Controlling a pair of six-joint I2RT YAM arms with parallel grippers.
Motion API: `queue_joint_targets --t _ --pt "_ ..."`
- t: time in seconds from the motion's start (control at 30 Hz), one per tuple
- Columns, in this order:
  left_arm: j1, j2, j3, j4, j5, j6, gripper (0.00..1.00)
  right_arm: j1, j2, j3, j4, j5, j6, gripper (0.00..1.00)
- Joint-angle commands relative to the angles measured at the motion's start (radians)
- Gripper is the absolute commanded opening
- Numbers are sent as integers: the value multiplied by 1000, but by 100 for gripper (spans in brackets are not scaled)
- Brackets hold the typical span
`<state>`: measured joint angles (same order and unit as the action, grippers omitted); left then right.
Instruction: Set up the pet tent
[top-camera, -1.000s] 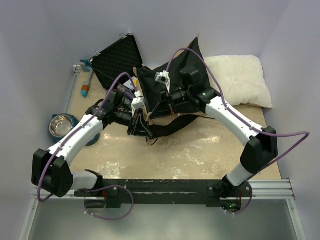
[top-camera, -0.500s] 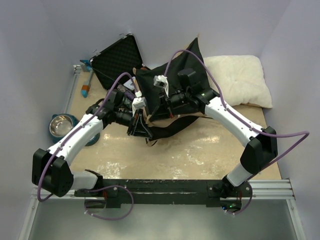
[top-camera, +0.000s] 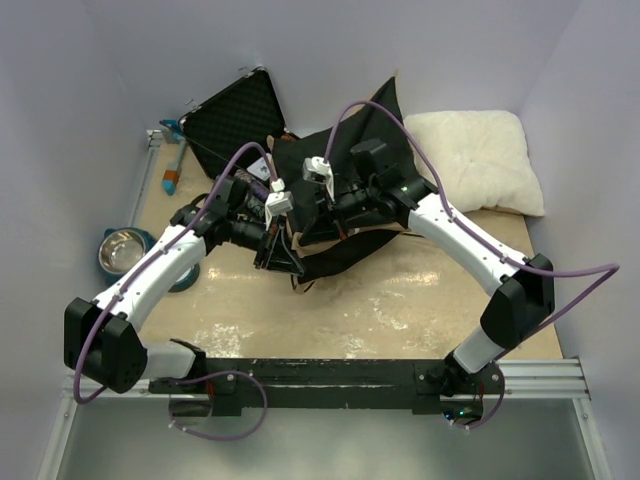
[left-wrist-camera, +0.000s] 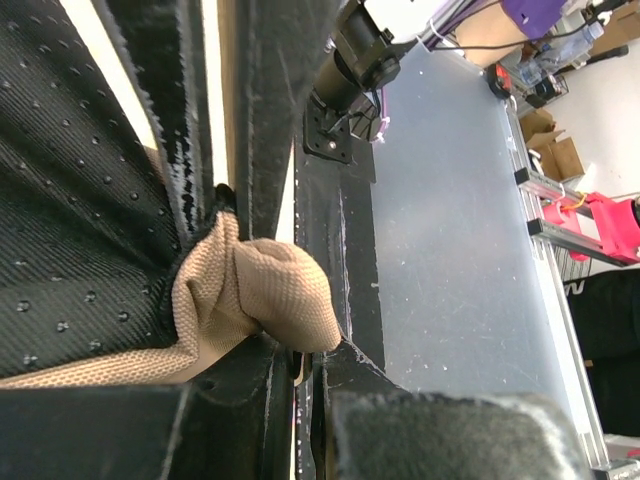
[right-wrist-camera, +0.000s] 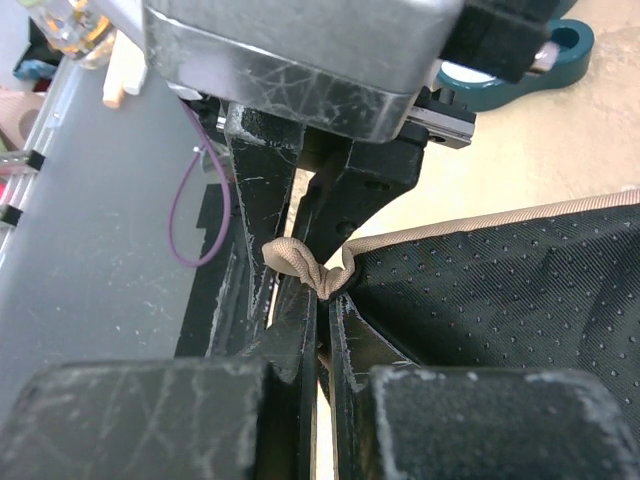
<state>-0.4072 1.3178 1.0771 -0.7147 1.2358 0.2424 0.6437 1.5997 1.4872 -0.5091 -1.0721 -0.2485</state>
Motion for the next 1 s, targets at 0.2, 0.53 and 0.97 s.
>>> queue_joint_targets --t 0.2,0.53,0.97 --pt "7 34 -25 -49 -35 -175 0 60 -23 67 -161 79 -167 0" --pt "13 -18 1 -8 -13 -179 0 86 -6 59 -192 100 -216 0" --pt "61 -9 211 291 37 -481 0 -56 -134 306 -14 251 4 77"
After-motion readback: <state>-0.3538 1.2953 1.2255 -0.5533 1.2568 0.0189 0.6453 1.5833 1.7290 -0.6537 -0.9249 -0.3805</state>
